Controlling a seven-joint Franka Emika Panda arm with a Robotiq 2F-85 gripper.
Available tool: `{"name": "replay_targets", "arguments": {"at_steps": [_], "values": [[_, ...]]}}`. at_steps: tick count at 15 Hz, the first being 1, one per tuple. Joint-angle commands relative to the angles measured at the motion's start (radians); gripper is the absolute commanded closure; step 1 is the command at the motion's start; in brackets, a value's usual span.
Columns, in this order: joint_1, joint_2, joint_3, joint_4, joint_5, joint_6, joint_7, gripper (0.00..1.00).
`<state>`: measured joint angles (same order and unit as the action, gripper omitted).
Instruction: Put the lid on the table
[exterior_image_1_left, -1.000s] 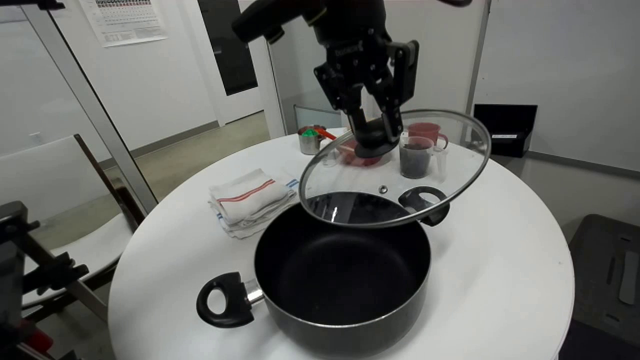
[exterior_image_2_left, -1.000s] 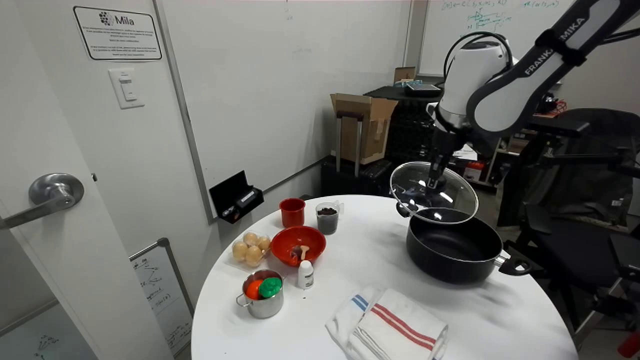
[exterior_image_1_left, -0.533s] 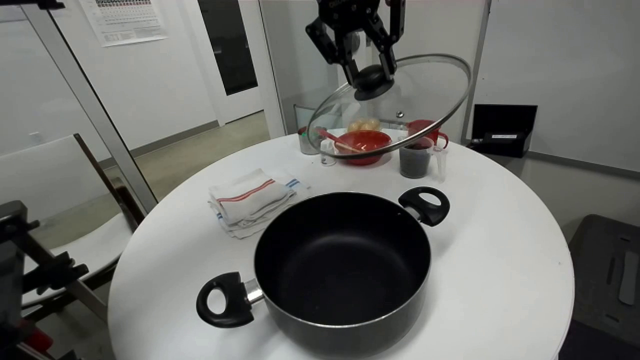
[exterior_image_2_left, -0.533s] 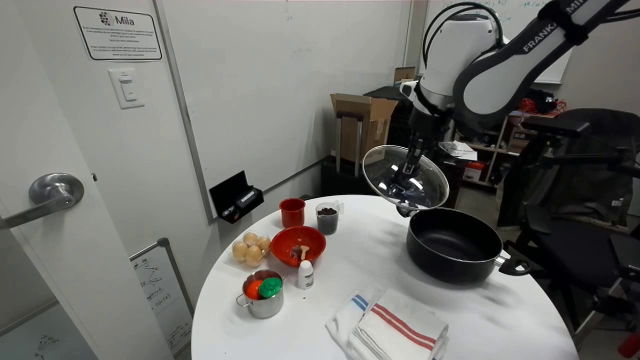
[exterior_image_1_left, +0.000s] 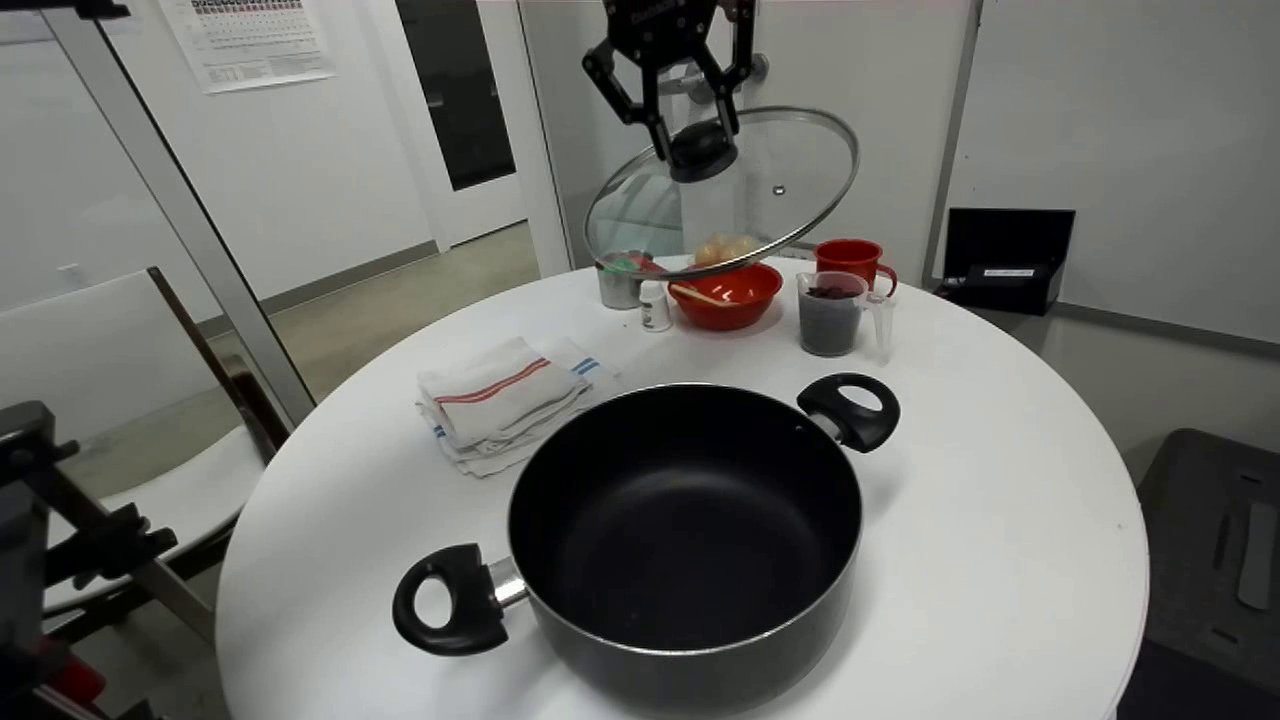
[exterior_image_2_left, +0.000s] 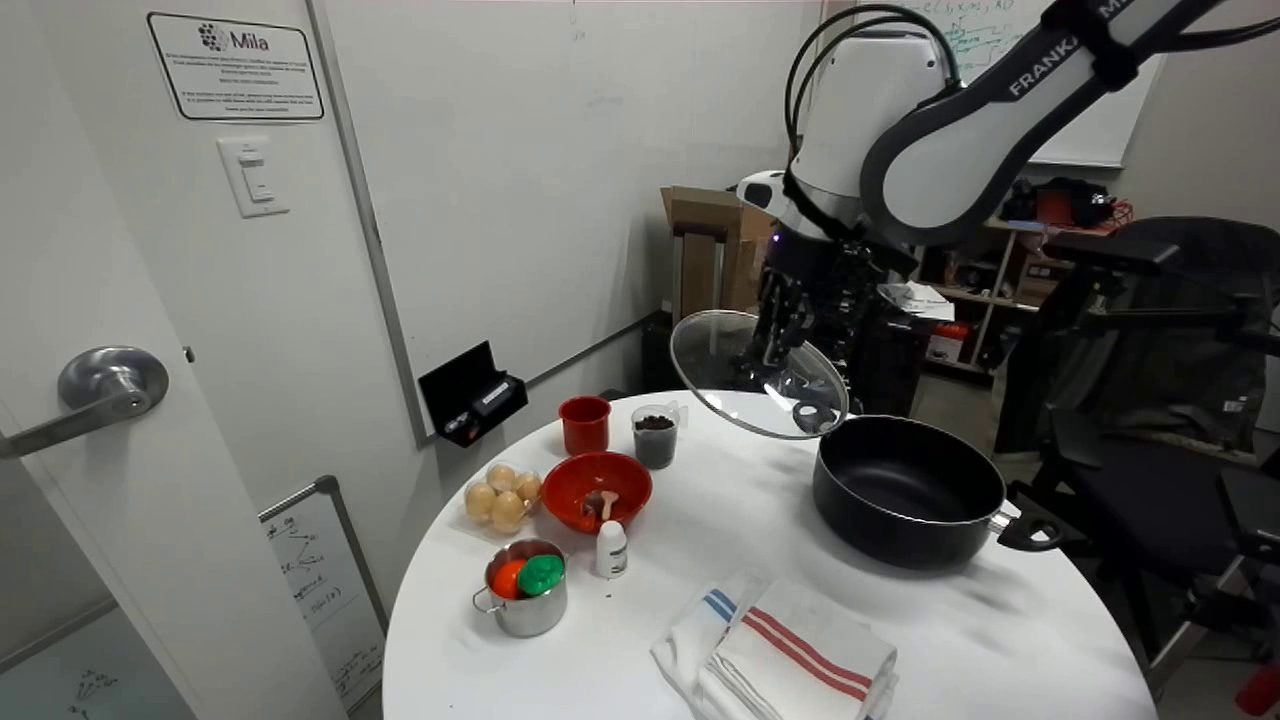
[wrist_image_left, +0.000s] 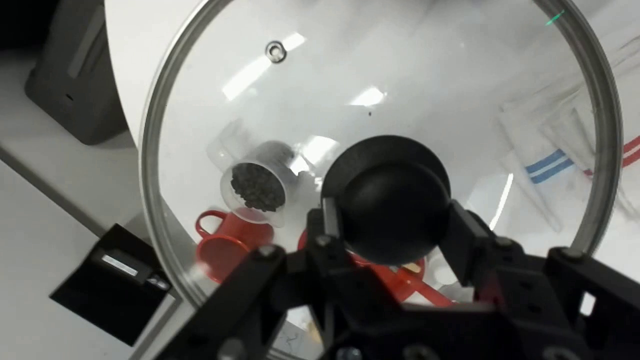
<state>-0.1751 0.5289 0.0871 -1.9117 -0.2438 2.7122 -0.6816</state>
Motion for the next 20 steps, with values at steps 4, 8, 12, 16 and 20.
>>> {"name": "replay_targets", "arguments": {"at_steps": [4,8,12,16,20], "values": [[0.001,0.128,0.069,0.120,-0.010,-0.051,-0.307,0.75],[0.019,0.201,0.080,0.172,-0.003,-0.075,-0.424,0.75],[0.028,0.276,0.095,0.225,0.020,-0.092,-0.488,0.75],[0.035,0.346,0.108,0.268,0.033,-0.102,-0.512,0.75],[0.046,0.400,0.105,0.292,0.027,-0.109,-0.511,0.75]]}}
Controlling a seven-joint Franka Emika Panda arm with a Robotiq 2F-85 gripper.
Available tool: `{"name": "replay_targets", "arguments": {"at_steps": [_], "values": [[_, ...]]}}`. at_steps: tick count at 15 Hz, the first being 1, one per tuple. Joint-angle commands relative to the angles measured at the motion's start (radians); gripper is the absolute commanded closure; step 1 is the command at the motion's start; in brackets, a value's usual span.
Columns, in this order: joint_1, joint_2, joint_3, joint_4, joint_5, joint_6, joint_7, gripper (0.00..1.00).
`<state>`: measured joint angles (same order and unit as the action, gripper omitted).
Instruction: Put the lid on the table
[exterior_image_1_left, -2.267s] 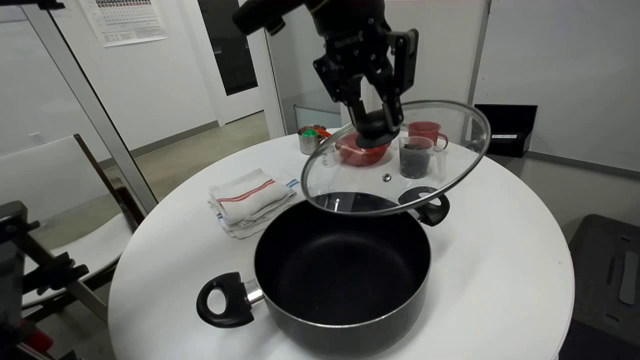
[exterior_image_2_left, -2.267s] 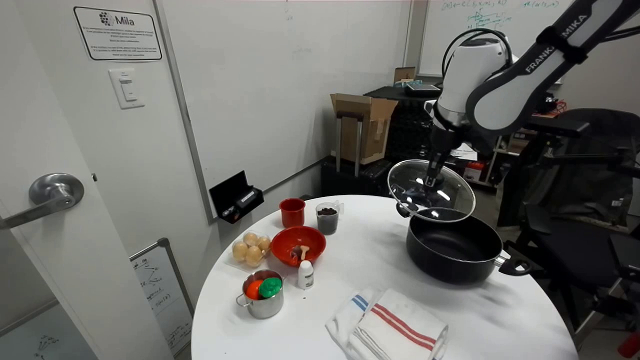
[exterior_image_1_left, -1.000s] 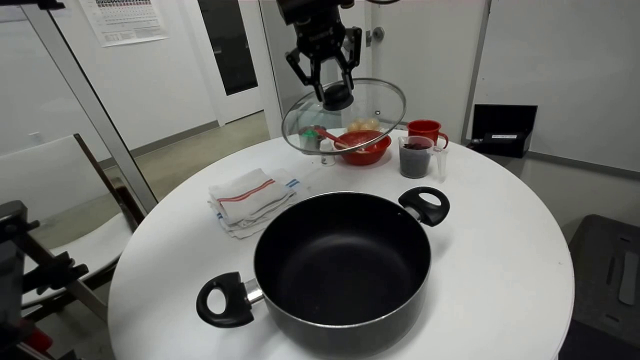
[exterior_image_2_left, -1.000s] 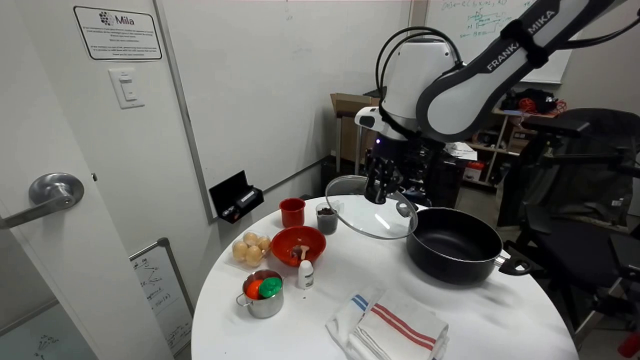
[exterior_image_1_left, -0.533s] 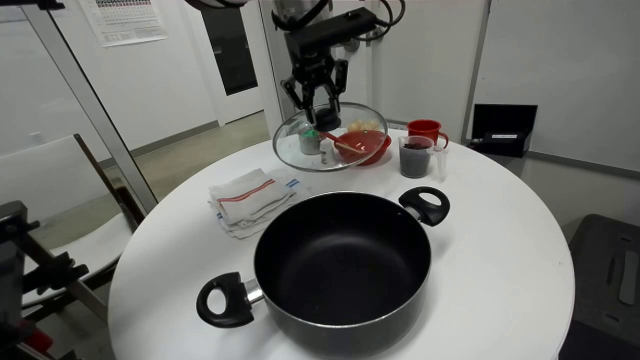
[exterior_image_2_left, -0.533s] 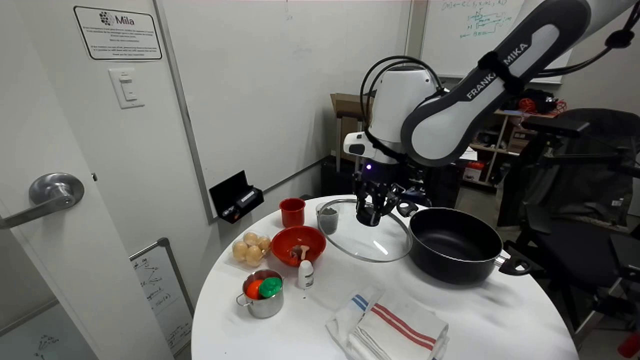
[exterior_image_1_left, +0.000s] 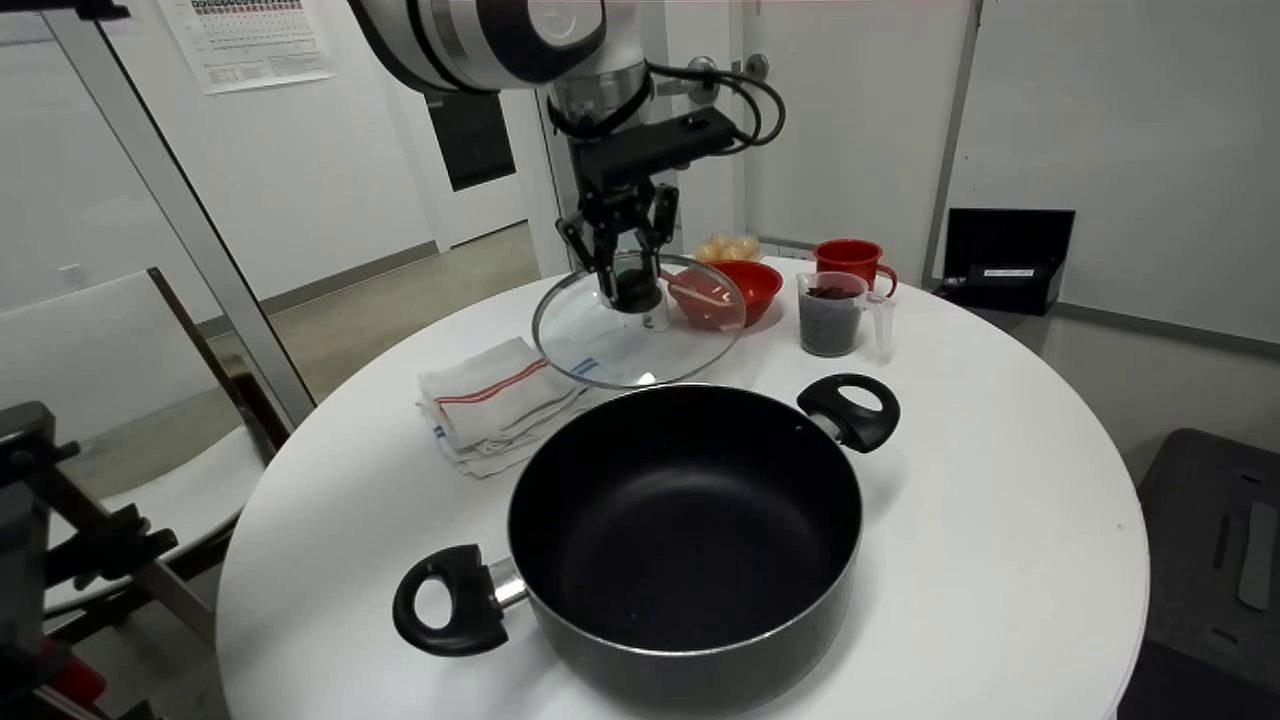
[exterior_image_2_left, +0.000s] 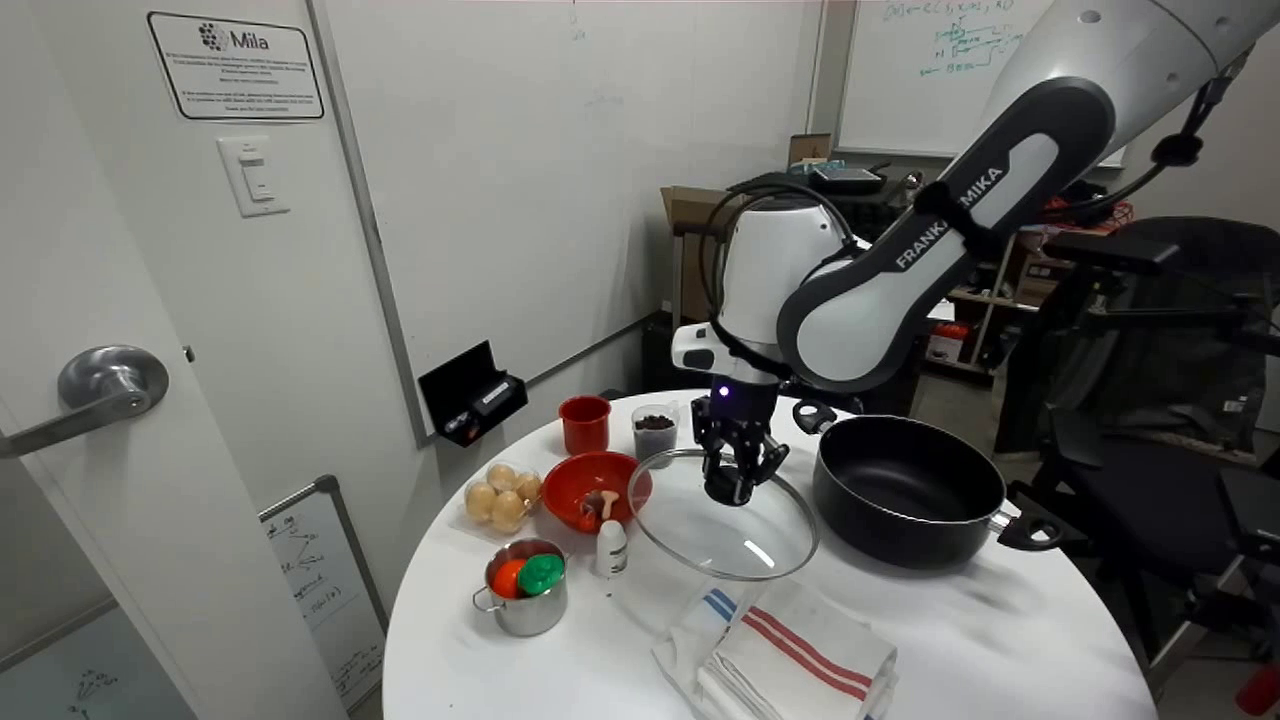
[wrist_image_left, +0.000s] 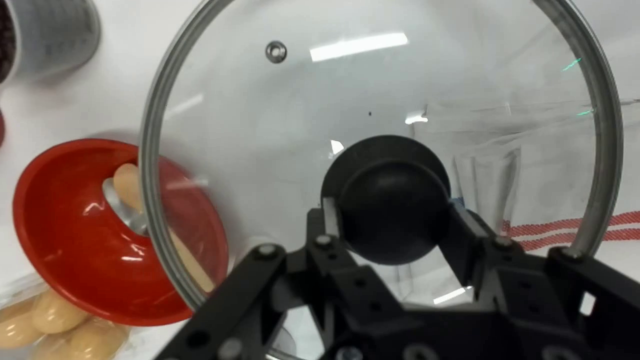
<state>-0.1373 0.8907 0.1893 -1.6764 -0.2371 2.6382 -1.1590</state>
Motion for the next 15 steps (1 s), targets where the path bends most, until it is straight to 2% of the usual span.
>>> {"name": "replay_targets", "arguments": {"at_steps": [1,8,15], "values": [[0.009,0.047,0.002,0.058,0.020,-0.038,-0.034,0.75],[0.013,0.062,0.000,0.029,0.013,-0.048,-0.029,0.75],[0.065,0.070,-0.041,0.041,-0.020,-0.143,-0.035,0.75]]}}
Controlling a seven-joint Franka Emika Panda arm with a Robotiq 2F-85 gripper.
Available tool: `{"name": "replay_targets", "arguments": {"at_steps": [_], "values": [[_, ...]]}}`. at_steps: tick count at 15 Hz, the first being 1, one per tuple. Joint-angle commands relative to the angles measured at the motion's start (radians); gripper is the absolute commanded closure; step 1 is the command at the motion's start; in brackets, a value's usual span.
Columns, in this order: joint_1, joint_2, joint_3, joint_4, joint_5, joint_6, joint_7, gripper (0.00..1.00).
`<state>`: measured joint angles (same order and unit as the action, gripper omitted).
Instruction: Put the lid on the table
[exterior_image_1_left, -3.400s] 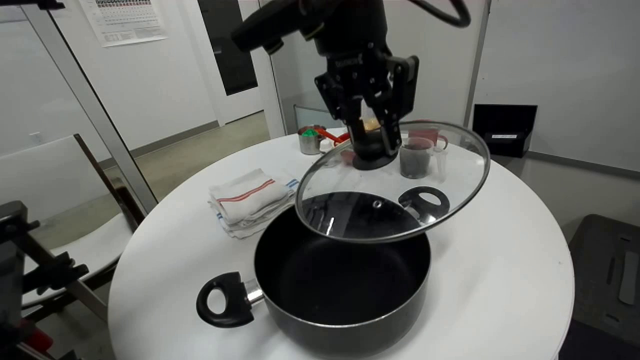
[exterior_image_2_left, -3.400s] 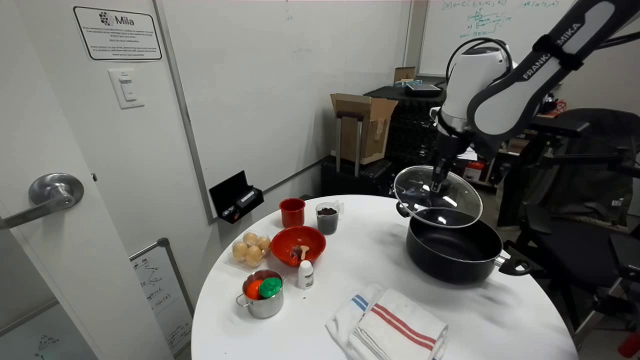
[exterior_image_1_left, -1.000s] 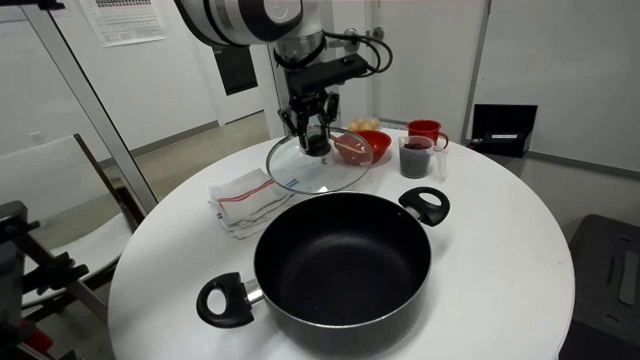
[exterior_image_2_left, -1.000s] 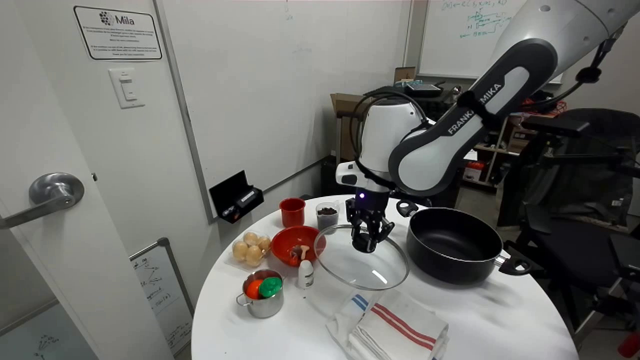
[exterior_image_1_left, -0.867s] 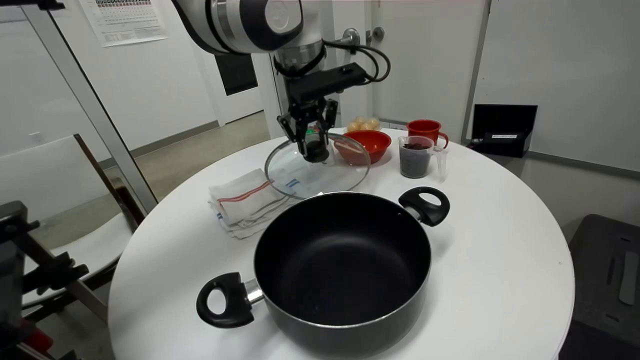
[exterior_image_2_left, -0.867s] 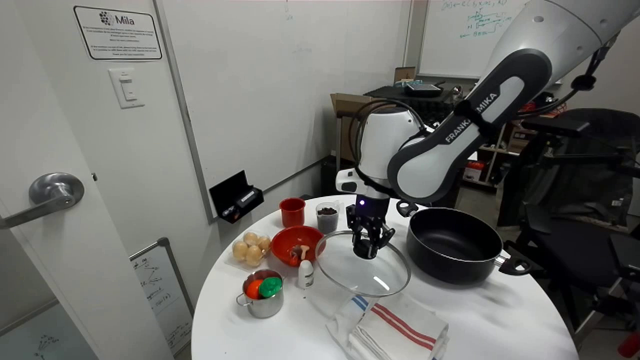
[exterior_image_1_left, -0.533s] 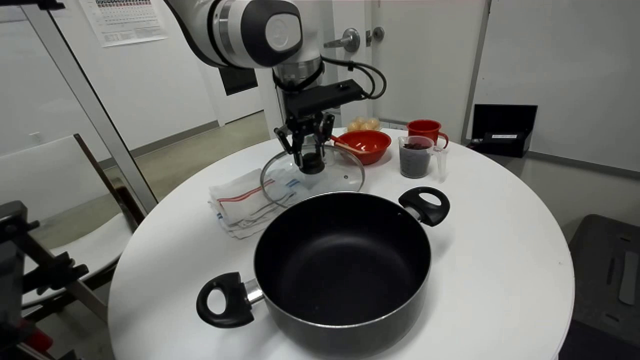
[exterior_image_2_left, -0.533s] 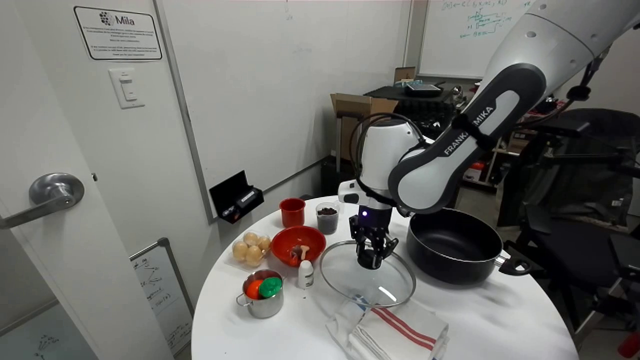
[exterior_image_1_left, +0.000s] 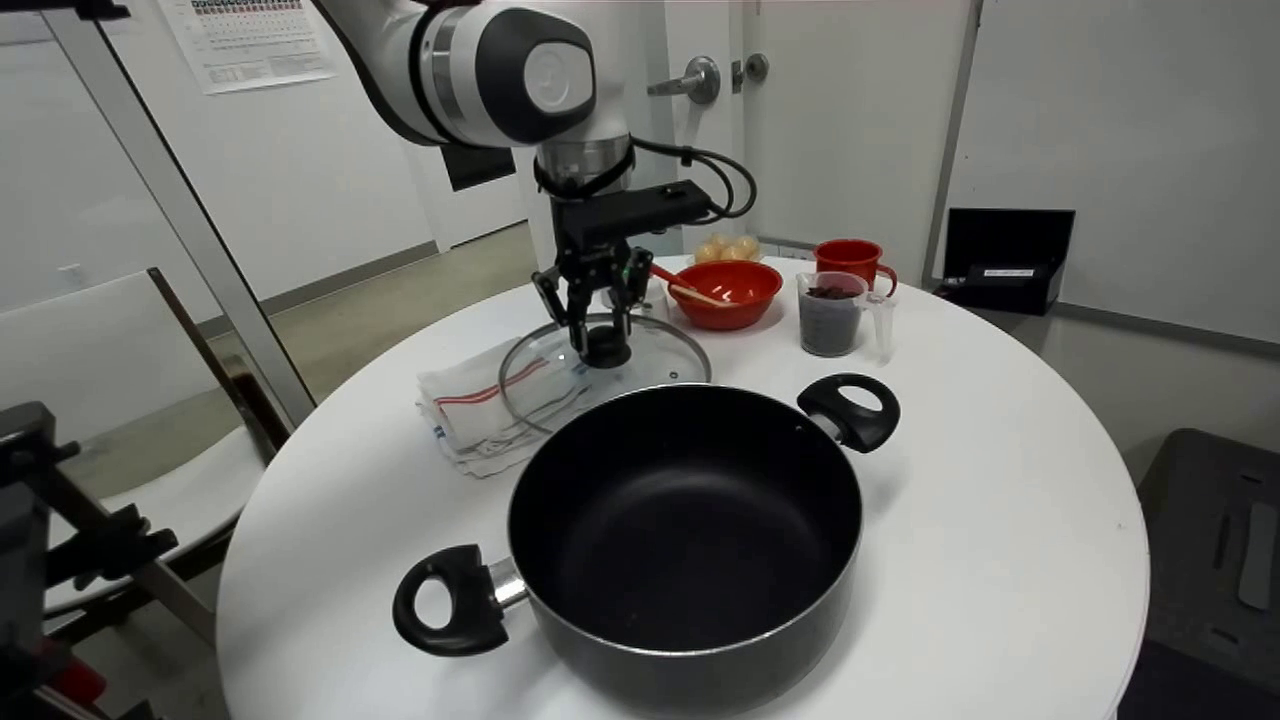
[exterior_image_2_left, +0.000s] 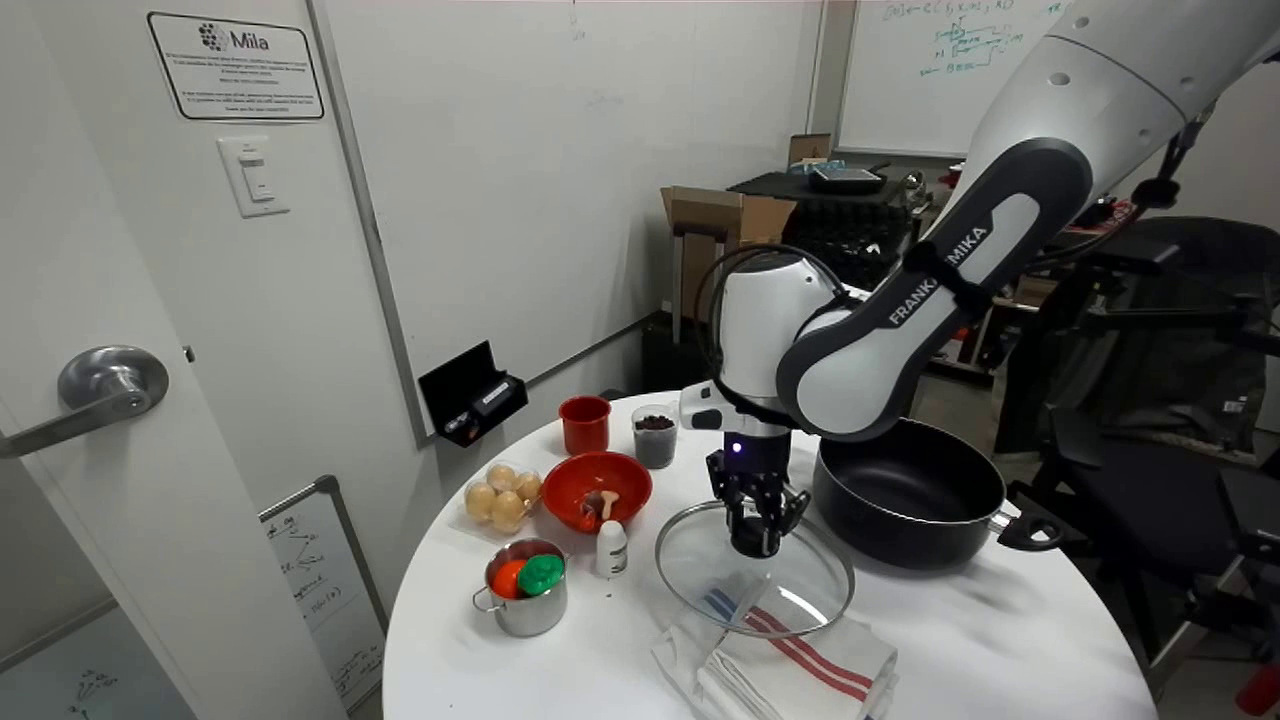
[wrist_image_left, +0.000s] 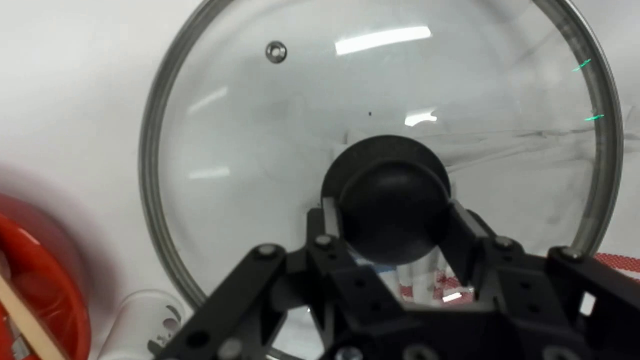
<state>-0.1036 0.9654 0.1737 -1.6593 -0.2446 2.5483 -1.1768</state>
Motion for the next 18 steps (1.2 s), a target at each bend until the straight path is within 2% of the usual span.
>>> {"name": "replay_targets", "arguments": {"at_steps": [1,14,15,18], "values": [[0.040,-0.003,-0.032,0.026,-0.015,-0.057,-0.016,0.75],[0.064,0.017,-0.044,0.047,-0.015,-0.051,-0.019,0.75],[0.064,0.018,-0.044,0.047,-0.015,-0.051,-0.020,0.54],[0.064,0.018,-0.044,0.048,-0.014,-0.050,-0.021,0.59]]}}
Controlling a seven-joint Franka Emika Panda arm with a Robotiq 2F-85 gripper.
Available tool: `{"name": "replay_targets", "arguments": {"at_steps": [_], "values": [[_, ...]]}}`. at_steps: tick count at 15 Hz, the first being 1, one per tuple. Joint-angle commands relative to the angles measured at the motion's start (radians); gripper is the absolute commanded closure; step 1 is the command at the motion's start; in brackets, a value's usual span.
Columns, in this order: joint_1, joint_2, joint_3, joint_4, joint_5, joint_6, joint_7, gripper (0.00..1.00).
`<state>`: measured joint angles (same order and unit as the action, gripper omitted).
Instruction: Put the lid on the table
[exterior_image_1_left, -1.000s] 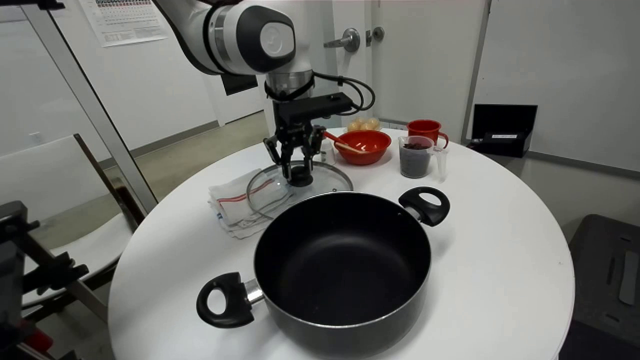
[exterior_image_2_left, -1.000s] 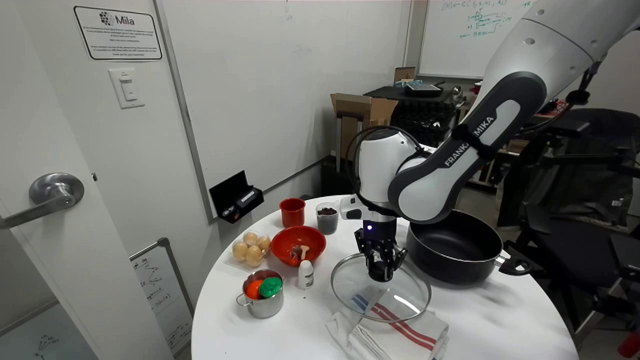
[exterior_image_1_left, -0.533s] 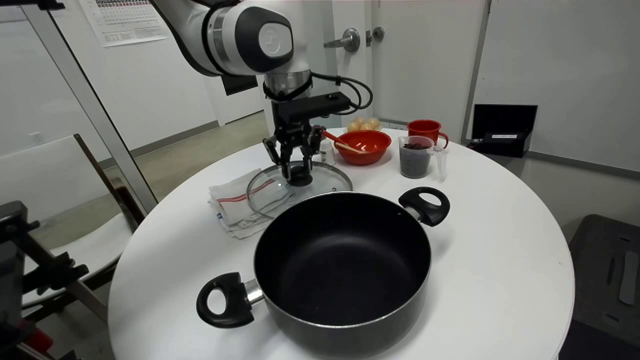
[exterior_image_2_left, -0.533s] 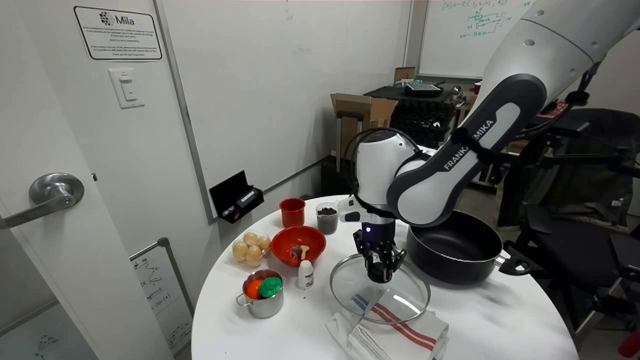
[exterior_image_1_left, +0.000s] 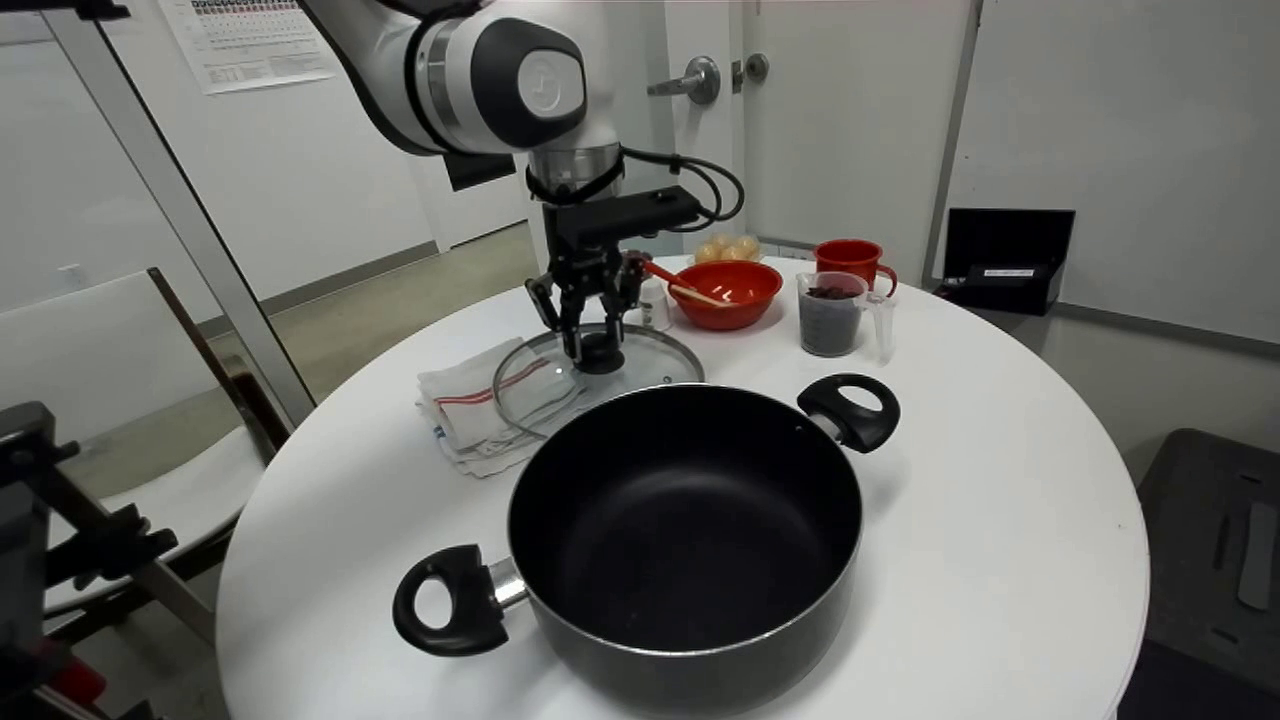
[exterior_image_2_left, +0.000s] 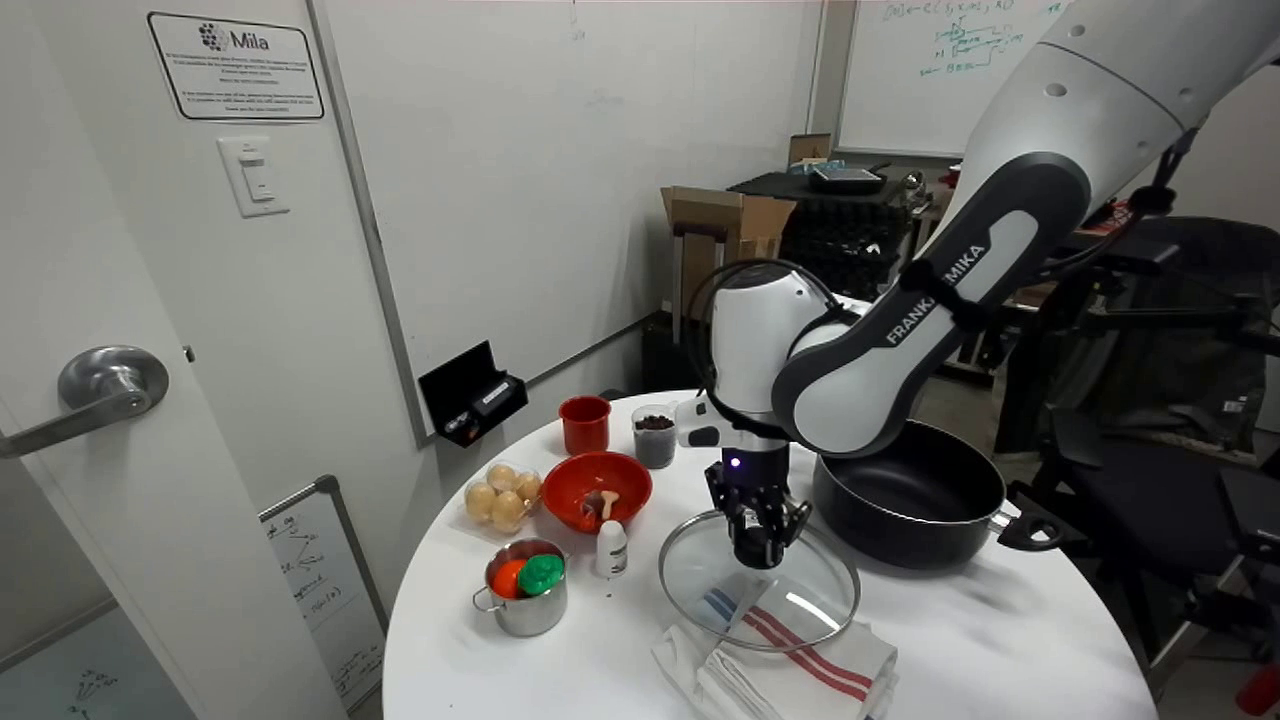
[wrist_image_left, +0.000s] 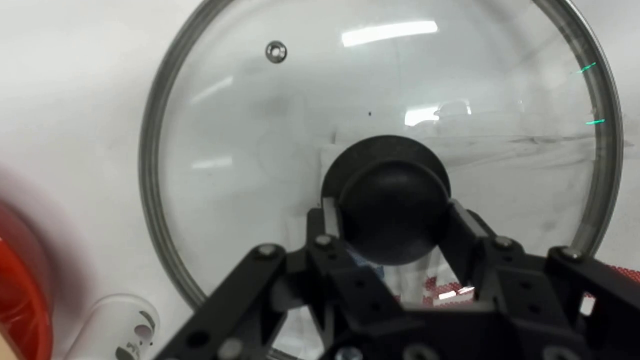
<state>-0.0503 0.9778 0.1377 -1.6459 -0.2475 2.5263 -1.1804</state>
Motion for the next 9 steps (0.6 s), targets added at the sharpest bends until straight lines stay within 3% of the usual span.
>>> {"name": "replay_targets", "arguments": {"at_steps": [1,2,5,9], "values": [[0.010,0.006,-0.008,0.035,-0.010,-0.028,-0.017,0.62],[0.010,0.006,-0.007,0.035,-0.010,-0.027,-0.017,0.62],[0.008,0.004,-0.006,0.035,-0.009,-0.025,-0.018,0.23],[0.005,-0.002,-0.004,0.043,-0.006,-0.018,-0.018,0.01]]}}
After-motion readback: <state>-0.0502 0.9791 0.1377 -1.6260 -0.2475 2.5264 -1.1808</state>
